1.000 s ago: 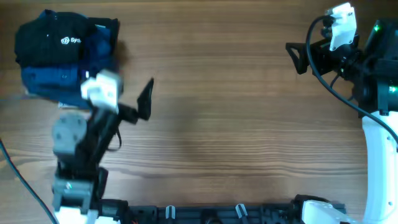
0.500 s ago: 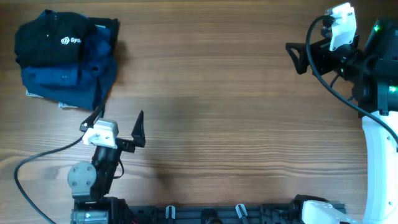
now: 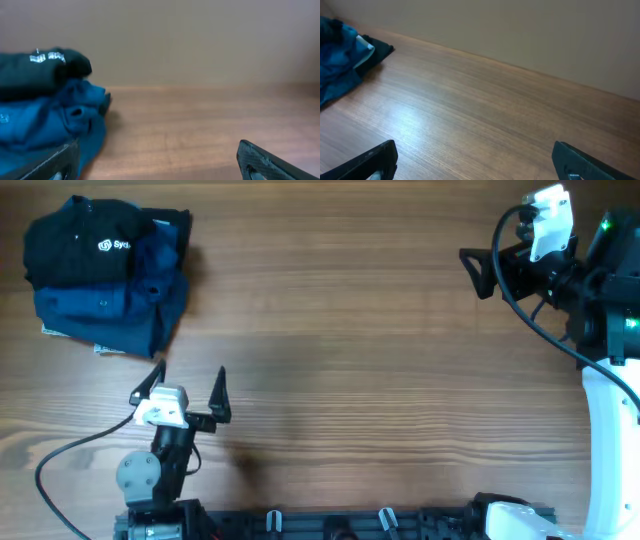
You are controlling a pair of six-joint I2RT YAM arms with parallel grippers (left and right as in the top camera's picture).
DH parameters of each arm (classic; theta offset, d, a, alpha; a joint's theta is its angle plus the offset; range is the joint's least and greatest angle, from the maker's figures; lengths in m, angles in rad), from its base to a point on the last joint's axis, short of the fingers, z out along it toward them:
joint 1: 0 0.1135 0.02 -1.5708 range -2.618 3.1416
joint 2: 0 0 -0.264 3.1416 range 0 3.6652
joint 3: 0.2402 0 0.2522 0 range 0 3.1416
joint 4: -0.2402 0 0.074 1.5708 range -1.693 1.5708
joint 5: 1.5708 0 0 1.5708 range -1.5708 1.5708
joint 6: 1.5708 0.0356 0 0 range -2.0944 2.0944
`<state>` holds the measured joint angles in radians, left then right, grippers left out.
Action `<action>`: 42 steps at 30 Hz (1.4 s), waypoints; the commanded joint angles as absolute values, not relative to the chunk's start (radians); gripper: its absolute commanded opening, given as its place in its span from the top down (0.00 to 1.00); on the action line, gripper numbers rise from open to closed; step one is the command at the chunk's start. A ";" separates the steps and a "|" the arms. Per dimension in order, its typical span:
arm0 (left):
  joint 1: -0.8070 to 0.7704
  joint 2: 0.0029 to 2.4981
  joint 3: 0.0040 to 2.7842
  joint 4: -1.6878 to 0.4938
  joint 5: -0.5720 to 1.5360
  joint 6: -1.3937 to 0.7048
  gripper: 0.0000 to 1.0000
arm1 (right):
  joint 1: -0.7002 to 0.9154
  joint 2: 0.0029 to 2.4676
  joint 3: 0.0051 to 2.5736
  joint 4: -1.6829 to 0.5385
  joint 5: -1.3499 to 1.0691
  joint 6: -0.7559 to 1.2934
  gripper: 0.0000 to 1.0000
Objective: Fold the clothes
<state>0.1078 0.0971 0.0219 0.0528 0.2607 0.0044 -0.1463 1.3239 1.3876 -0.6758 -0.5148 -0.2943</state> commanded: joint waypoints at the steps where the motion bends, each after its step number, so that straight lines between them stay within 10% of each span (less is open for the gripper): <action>1: 0.116 0.059 0.006 -0.011 0.274 -0.009 0.00 | -0.141 1.334 1.401 -0.674 -0.509 -0.314 0.00; 42: 0.114 0.016 0.006 -0.050 0.273 -0.041 0.00 | -0.141 1.325 1.400 -0.717 -0.466 -0.303 0.00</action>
<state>0.1078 0.0158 0.0120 -0.0502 0.2638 -0.0288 -0.1463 1.3239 1.3876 -0.6834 -0.5003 -0.2939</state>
